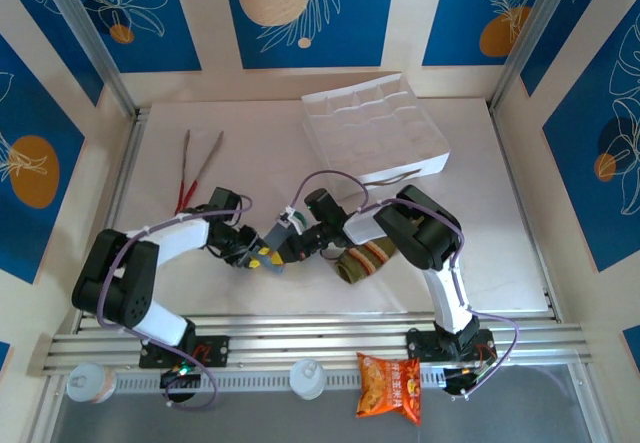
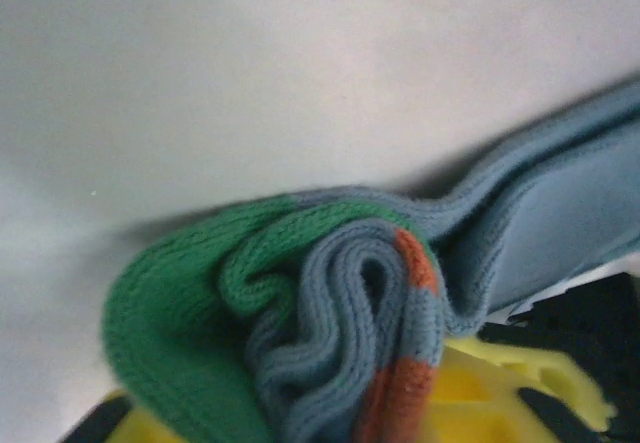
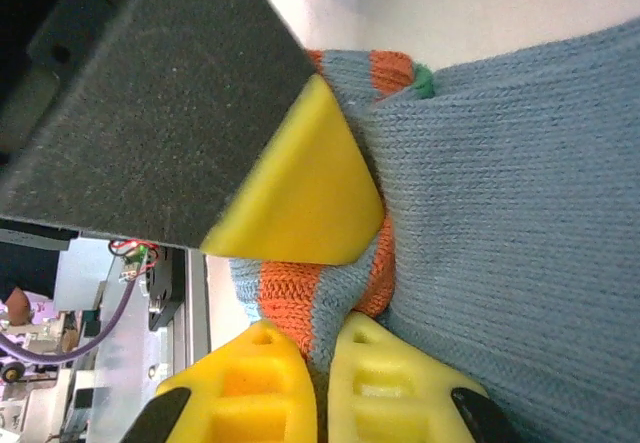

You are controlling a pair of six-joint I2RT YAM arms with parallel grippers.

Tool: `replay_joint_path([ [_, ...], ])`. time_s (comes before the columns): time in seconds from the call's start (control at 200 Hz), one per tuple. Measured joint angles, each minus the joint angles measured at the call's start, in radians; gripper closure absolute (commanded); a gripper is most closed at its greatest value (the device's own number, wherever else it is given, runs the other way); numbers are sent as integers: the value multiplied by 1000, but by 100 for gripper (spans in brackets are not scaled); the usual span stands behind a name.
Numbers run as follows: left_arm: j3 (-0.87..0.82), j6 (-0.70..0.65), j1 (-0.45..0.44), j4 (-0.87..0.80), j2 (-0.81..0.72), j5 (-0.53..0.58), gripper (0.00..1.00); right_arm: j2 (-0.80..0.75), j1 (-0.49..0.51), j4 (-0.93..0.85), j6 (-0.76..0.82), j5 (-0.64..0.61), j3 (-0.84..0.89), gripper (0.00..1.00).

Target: Roll the socks

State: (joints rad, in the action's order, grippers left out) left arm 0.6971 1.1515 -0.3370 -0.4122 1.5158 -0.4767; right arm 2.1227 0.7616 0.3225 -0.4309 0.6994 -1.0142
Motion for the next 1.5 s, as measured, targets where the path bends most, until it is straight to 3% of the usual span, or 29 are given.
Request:
replay_joint_path([
  [0.09, 10, -8, 0, -26, 0, 5, 100, 0, 2, -67, 27, 0, -29, 100],
  [0.215, 4, -3, 0, -46, -12, 14, 100, -2, 24, -203, 103, -23, -93, 99],
  [0.34, -41, 34, -1, -53, -63, 25, 100, -39, 75, -305, 198, -105, -127, 81],
  [0.46, -16, 72, -19, -105, -35, 28, 100, -126, 143, -307, 282, -275, -75, 65],
  [0.72, 109, 143, -71, -267, 64, 43, 100, -437, 254, -229, 455, -661, 228, 41],
  [0.975, 227, 179, -80, -423, 180, 54, 100, -573, 309, -182, 570, -863, 257, 37],
  [1.2, 297, 180, -84, -500, 249, 59, 100, -471, 446, -180, 639, -1019, 200, 38],
  [1.501, 359, 179, -86, -569, 310, 61, 100, -335, 494, -174, 692, -1191, 86, 42],
])
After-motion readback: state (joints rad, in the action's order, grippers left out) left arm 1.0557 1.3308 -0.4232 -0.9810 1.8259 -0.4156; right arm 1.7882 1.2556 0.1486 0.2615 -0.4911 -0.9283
